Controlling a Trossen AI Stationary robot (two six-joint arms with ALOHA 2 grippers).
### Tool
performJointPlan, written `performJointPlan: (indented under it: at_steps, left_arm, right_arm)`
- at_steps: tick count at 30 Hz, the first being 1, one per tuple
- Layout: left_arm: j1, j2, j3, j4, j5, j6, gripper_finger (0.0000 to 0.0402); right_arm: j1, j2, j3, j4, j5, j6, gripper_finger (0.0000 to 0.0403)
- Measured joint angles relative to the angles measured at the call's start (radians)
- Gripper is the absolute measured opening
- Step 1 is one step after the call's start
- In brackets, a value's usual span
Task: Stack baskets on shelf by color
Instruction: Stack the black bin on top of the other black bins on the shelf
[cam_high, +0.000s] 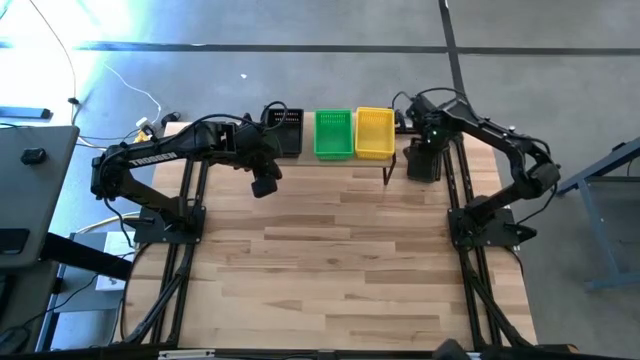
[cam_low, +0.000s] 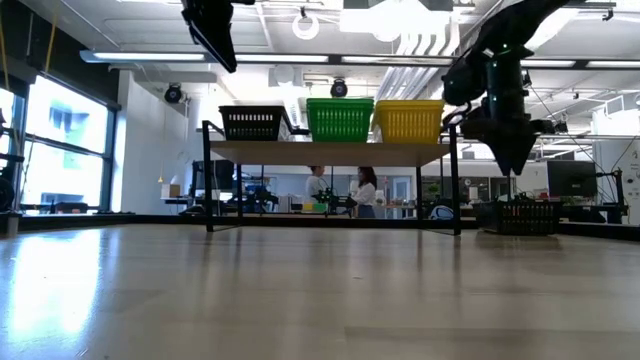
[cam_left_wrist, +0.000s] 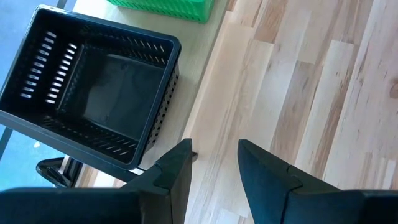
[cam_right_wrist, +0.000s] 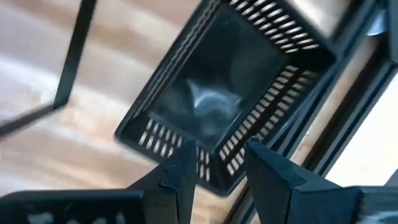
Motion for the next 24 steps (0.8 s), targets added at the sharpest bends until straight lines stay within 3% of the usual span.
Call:
performJointPlan:
  at_steps: [6,10,24]
  left_arm:
    - [0.000,0.000,0.000,0.000,0.000,0.000,0.0120]
    - [0.000,0.000,0.000,0.000,0.008,0.000,0.0120]
    - [0.000,0.000,0.000,-0.001,0.011,0.008,0.0120]
  right_arm:
    - [0.061,0.000,0.000,-0.084,0.007,0.020,0.0121]
    - [0.086,-0.011,0.000,-0.102,0.074,0.120,0.0121]
    - [-0.033,-0.001,0.000,0.321,0.131,0.304,0.0121]
